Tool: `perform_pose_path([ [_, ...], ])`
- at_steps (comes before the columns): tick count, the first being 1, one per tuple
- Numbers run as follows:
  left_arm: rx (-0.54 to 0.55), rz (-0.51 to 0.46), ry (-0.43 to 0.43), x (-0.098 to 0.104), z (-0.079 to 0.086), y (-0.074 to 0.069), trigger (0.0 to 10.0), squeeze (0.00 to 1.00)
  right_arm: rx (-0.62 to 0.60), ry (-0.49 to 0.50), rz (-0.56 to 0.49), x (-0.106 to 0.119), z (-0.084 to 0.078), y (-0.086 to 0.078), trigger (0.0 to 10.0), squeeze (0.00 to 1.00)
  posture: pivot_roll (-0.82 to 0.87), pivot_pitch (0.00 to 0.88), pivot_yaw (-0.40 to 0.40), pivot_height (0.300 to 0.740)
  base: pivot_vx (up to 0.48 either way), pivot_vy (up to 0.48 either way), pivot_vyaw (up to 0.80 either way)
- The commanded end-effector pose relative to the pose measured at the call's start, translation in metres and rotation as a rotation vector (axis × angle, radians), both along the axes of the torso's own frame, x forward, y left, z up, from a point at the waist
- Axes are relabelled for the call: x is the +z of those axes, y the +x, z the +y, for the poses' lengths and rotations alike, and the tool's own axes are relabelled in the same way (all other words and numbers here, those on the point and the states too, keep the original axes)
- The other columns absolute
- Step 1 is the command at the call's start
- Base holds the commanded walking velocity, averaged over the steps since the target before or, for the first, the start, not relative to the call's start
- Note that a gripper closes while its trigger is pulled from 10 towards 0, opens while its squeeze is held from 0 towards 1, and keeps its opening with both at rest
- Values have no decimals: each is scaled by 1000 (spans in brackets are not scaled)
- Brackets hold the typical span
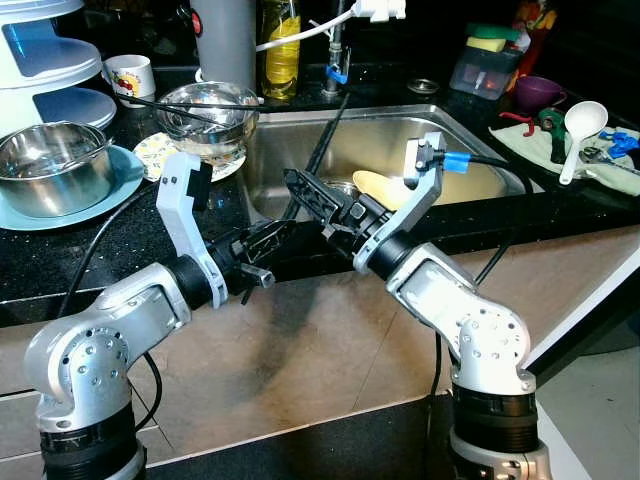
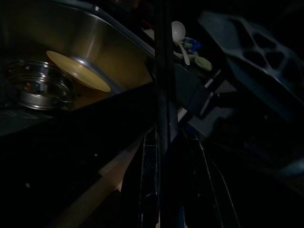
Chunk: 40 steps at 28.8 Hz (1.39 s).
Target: Kitchen organization
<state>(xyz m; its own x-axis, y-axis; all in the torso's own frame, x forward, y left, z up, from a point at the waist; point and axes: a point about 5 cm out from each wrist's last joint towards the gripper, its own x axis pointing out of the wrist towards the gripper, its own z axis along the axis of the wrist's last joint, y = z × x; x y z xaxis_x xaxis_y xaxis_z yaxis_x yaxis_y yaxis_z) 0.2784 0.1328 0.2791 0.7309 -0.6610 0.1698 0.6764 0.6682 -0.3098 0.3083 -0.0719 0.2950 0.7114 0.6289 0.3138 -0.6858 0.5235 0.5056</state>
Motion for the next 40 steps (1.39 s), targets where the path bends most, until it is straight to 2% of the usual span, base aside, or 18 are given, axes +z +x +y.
perform_pose_path([
  [1, -15, 2, 15, -1, 0, -4, 0, 0, -39, -4, 13, 0, -5, 5, 10000, 0, -31, 150, -54, 740, 0, 0, 0],
  [9, -18, 15, 23, -2, 1, -6, 0, 0, -54, 32, 34, 0, -10, 8, 10000, 0, -28, 153, -54, 740, 0, 0, 0],
  [10, -11, 26, 26, -4, 1, -6, 0, 0, -57, 58, 41, 1, -12, 9, 0, 0, -28, 153, -54, 740, 0, 0, 0],
  [18, -40, 44, 21, -6, -4, -8, 0, 0, -40, 66, 42, 0, -11, 9, 0, 0, -27, 156, -52, 740, 0, 0, 0],
  [20, -53, 45, 21, -7, -6, -9, 0, 0, -37, 62, 45, 0, -11, 9, 1059, 0, -28, 156, -52, 740, 0, 0, 0],
  [21, -58, 45, 21, -7, -7, -9, 0, 0, -36, 52, 45, -1, -11, 9, 8196, 0, -28, 156, -52, 740, 0, 0, 0],
  [22, -62, 45, 21, -7, -8, -10, 0, 0, -34, 41, 45, -2, -10, 8, 8196, 0, -28, 157, -52, 740, 0, 0, 0],
  [24, -61, 46, 20, -7, -8, -9, 0, 0, -32, 38, 46, -2, -10, 8, 10000, 0, -28, 157, -52, 740, 0, 0, 0],
  [25, -67, 46, 15, -6, -9, -10, 0, 0, -15, 50, 47, -2, -10, 7, 10000, 318, -28, 157, -52, 740, 0, 0, 0],
  [26, -72, 46, 15, -6, -10, -10, 0, 0, -7, 64, 52, -2, -10, 7, 10000, 1000, -28, 156, -51, 740, 0, 0, 0],
  [32, -88, 48, 12, -6, -12, -11, 0, 0, 4, 44, 42, 0, -7, 6, 10000, 1000, -30, 155, -47, 740, 0, 0, 0],
  [33, -88, 49, 13, -6, -12, -11, 0, 0, 3, 43, 44, -1, -7, 6, 10000, 196, -30, 157, -47, 740, 0, 0, 0],
  [34, -87, 49, 13, -6, -12, -11, 0, 0, 3, 46, 46, -1, -7, 6, 10000, 0, -30, 156, -49, 740, 0, 0, 0],
  [35, -86, 49, 14, -6, -12, -11, 0, 0, 4, 48, 48, -1, -7, 6, 10000, 0, -30, 156, -49, 740, 0, 0, 0],
  [36, -84, 49, 14, -6, -12, -11, 0, 0, 5, 54, 50, -1, -7, 6, 4784, 0, -30, 157, -50, 740, 0, 0, 0],
  [38, -82, 50, 13, -6, -12, -11, 0, 0, 5, 61, 53, -1, -8, 6, 4784, 0, -30, 157, -50, 740, 0, 0, 0],
  [39, -81, 50, 14, -6, -12, -11, 0, 0, 6, 66, 52, -1, -8, 6, 0, 0, -30, 154, -50, 740, 0, 0, 0],
  [40, -81, 50, 14, -6, -12, -11, 0, 0, 8, 71, 52, -1, -8, 6, 0, 0, -30, 153, -49, 740, 0, 0, 0],
])
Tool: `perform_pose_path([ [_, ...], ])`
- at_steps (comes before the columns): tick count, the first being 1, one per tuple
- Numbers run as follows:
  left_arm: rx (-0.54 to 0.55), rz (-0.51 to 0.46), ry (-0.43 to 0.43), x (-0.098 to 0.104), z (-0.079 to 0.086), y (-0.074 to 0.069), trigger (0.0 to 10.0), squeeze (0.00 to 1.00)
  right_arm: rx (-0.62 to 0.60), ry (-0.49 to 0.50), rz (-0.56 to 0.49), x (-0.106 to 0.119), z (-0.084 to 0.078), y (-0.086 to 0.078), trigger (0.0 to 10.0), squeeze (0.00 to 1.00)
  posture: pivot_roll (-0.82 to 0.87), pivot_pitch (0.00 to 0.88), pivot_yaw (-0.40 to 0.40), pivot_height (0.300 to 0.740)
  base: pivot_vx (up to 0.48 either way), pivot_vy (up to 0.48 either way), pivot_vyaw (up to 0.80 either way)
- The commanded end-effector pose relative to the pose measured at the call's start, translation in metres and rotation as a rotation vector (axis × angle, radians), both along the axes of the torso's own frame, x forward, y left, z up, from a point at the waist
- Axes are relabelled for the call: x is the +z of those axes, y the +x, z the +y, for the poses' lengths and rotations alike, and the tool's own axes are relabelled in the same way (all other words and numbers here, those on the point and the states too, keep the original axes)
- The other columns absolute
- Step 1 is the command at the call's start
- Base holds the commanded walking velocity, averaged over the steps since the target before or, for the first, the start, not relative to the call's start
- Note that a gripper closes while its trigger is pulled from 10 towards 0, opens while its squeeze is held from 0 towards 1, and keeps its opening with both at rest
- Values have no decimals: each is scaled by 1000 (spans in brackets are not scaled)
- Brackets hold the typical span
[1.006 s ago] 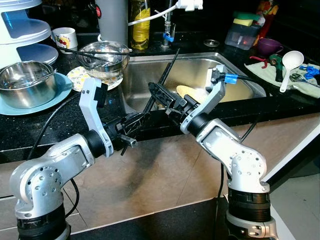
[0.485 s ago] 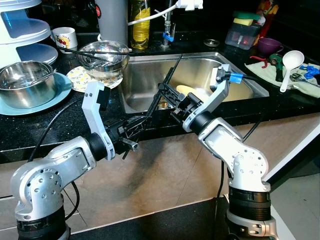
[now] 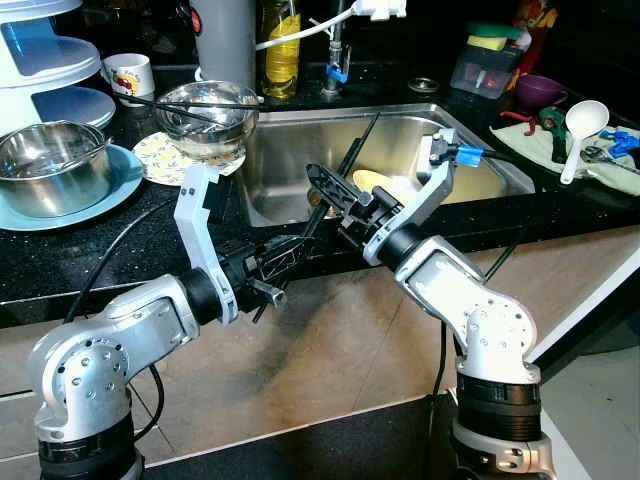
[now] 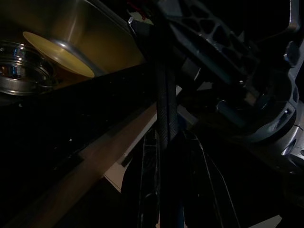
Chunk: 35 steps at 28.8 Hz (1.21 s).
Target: Kitchen organization
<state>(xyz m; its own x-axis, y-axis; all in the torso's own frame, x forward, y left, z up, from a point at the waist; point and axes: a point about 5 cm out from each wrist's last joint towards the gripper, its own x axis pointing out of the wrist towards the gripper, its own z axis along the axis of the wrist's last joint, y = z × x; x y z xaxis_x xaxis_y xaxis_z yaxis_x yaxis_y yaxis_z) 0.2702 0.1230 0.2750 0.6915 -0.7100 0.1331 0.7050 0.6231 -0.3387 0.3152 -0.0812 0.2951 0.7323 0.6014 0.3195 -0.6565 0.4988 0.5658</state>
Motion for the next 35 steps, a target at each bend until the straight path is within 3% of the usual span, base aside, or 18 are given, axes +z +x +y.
perform_pose_path([
  [1, -13, 3, 9, -2, -2, -3, 0, 0, 20, 14, 7, -1, 1, -1, 0, 0, -30, 153, -49, 740, 0, 0, 0],
  [16, -3, 15, 17, -3, -1, -2, 0, 0, 14, 29, -11, 1, -1, -2, 0, 0, -33, 130, -45, 740, 0, 0, 0],
  [17, -1, 19, 19, -4, -1, -2, 3255, 1000, 16, 31, -12, 1, -1, -2, 0, 0, -33, 130, -45, 740, 0, 0, 0],
  [18, 9, 30, 20, -5, 0, -1, 3255, 1000, 16, 32, -12, 1, -1, -2, 0, 0, -33, 127, -45, 740, 0, 0, 0],
  [19, 0, 28, 13, -4, -1, -1, 10000, 1000, 15, 33, -12, 1, -1, -2, 0, 0, -33, 124, -45, 740, 0, 0, 0],
  [34, 45, 34, 48, -5, 4, 2, 10000, 1000, -16, 67, 7, 0, -8, 1, 0, 0, -33, 112, -48, 740, 0, 0, 0],
  [35, 86, 22, 62, -3, 12, 4, 10000, 0, -36, 53, 7, -2, -14, 2, 0, 0, -31, 110, -48, 740, 0, 0, 0],
])
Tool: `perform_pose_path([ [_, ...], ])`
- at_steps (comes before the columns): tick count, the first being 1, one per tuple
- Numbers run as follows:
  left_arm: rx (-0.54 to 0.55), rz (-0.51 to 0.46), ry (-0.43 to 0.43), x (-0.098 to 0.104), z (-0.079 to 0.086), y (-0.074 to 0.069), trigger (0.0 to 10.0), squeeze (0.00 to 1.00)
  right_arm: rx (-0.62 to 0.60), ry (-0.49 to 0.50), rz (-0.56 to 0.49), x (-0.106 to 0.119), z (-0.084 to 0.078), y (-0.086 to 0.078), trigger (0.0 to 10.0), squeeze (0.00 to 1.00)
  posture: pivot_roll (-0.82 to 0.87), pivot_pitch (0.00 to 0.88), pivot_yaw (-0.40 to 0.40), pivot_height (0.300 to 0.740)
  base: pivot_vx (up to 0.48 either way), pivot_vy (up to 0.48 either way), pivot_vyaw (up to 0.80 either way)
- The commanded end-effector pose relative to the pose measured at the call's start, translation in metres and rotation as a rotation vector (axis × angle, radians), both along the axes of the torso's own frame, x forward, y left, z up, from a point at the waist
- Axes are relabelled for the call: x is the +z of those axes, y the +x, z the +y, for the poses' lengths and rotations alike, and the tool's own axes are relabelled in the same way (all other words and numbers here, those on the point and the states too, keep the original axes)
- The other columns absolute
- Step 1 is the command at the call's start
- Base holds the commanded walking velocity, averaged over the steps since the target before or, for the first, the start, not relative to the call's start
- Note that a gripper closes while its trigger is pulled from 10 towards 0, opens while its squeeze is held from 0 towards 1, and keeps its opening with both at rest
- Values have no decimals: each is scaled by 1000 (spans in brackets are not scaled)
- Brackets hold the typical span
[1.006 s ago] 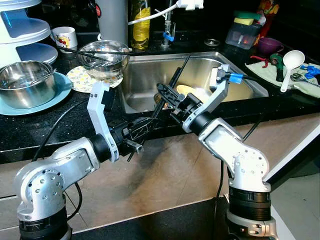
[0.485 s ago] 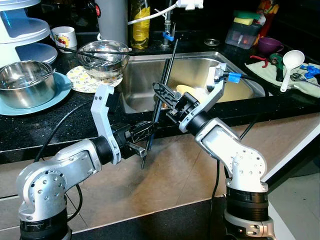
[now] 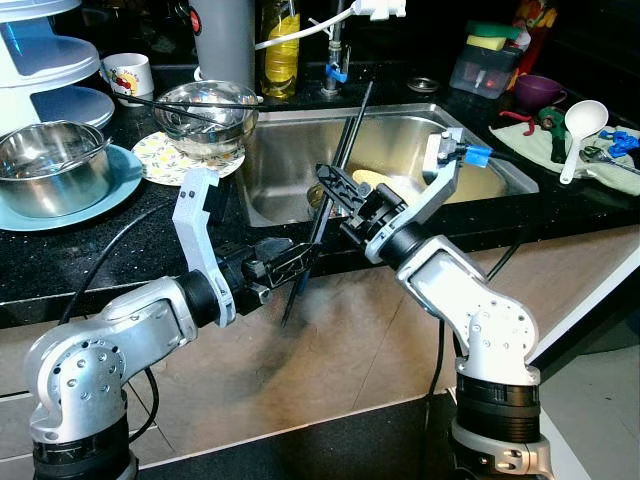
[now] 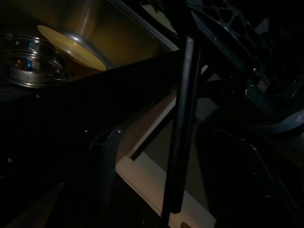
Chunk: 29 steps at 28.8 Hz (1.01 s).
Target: Kitchen organization
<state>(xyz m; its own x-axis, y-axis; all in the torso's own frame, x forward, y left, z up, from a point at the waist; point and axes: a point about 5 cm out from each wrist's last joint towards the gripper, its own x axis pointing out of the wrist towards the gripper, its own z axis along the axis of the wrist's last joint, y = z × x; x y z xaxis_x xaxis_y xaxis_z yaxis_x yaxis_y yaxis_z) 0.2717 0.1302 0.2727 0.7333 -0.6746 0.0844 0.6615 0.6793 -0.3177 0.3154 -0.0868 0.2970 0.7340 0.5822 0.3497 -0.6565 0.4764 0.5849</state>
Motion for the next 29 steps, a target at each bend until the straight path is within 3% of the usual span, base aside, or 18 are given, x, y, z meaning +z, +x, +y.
perform_pose_path([
  [1, 28, 3, 10, -1, 4, 2, 10000, 0, -30, 8, 13, -4, -9, 2, 0, 0, -31, 110, -48, 740, 0, 0, 0],
  [3, 102, -17, 30, 3, 18, 6, 10000, 0, -70, -23, 17, -7, -24, 6, 0, 0, -32, 108, -50, 740, 0, 0, 0],
  [4, 230, -33, 44, 8, 37, 14, 10000, 0, -109, -49, 28, -8, -40, 10, 0, 0, -32, 111, -50, 740, 0, 0, 0],
  [8, 339, -44, 27, 14, 54, 22, 10000, 0, -151, -48, 23, -4, -54, 12, 0, 0, -35, 113, -47, 740, 0, 0, 0],
  [10, 349, -59, 10, 17, 53, 23, 10000, 0, -176, -33, 10, 1, -58, 14, 0, 0, -35, 114, -46, 740, 0, 0, 0],
  [14, 297, -89, 54, 16, 39, 20, 10000, 0, -390, 24, -56, 16, -75, 20, 0, 0, -34, 116, -46, 740, 0, 0, 0],
  [15, 265, -124, 86, 17, 30, 17, 10000, 0, -453, 24, -112, 24, -80, 20, 1451, 0, -34, 116, -46, 740, 0, 0, 0],
  [16, 251, -169, 149, 15, 18, 16, 10000, 0, -538, 20, -223, 41, -84, 15, 10000, 0, -37, 123, -44, 740, 0, 0, 0],
  [19, 257, -181, 196, 13, 11, 17, 10000, 0, -549, 72, -282, 56, -82, 9, 10000, 0, -42, 127, -42, 740, 0, 0, 0],
  [24, 354, -236, 313, 13, 14, 27, 10000, 0, -550, 66, -271, 54, -79, 12, 10000, 0, -42, 133, -43, 740, 0, 0, 0],
  [25, 457, -238, 332, 15, 21, 34, 10000, 0, -584, 14, -276, 48, -76, 14, 10000, 0, -41, 135, -45, 740, 0, 0, 0],
  [27, 480, -236, 332, 16, 23, 36, 10000, 0, -592, 2, -279, 47, -75, 14, 10000, 0, -41, 135, -45, 740, 0, 0, 0],
  [29, 488, -277, 329, 20, 23, 35, 10000, 0, -634, -117, -330, 43, -68, 15, 10000, 0, -37, 139, -45, 740, 0, 0, 0],
])
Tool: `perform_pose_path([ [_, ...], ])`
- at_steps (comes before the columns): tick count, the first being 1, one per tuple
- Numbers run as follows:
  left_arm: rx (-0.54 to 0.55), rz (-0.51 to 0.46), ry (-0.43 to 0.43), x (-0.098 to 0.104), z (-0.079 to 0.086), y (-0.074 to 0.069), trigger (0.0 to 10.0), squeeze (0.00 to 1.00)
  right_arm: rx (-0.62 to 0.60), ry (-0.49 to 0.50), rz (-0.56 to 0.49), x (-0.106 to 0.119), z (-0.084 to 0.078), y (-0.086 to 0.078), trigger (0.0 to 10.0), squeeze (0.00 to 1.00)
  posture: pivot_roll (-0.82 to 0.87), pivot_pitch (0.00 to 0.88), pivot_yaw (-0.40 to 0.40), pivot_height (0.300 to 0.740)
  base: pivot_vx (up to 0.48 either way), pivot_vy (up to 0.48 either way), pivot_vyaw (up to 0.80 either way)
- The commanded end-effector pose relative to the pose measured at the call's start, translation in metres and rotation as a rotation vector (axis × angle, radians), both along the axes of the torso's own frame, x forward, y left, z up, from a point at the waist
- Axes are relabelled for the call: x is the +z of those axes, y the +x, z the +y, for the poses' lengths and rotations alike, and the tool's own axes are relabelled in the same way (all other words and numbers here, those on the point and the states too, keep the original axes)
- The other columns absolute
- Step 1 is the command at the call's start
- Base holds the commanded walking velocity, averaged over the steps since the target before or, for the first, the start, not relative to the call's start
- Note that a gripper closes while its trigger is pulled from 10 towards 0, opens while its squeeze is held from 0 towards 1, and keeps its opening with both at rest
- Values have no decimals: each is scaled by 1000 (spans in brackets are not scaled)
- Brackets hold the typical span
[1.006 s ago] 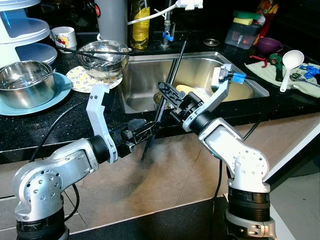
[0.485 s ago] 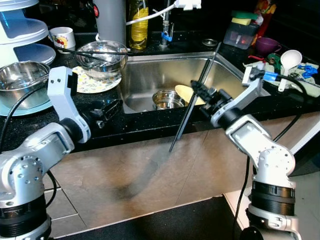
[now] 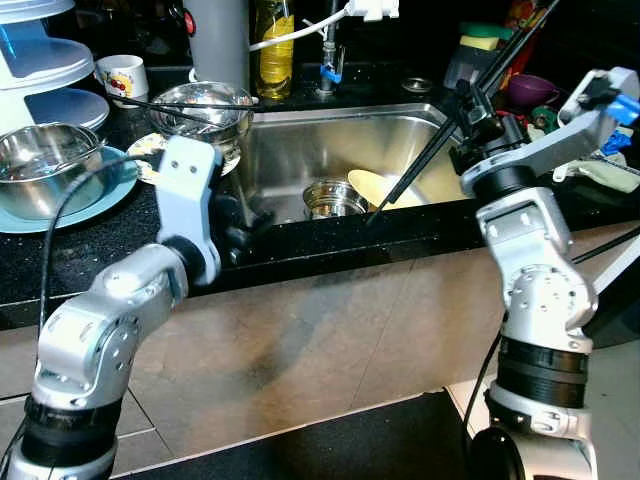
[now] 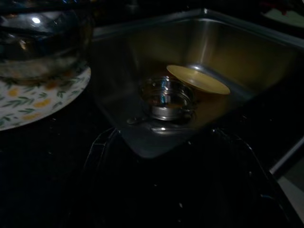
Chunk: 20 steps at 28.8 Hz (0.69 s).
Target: Kitchen organization
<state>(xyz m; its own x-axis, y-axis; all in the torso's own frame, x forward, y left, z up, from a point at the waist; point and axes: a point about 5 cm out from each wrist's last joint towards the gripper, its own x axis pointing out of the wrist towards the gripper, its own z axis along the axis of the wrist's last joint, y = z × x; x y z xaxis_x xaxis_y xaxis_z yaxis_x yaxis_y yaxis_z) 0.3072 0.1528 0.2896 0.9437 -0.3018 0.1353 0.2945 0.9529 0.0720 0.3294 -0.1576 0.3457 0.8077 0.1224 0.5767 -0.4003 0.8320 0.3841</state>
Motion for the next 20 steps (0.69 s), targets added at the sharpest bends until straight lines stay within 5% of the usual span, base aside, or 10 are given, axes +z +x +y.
perform_pose_path([
  [1, 13, -48, 18, 4, 0, 0, 10000, 0, -63, -120, -14, -8, 6, 1, 10000, 0, -37, 139, -45, 740, 0, 0, 0],
  [10, 0, -83, 30, 8, -4, -1, 10000, 0, -74, -187, -47, -9, 18, 1, 10000, 0, -34, 145, -46, 740, 0, 0, 0],
  [20, -9, -90, 20, 7, -5, -1, 10000, 0, -88, -189, -70, -8, 17, 1, 10000, 0, -34, 147, -47, 740, 255, 0, 0],
])
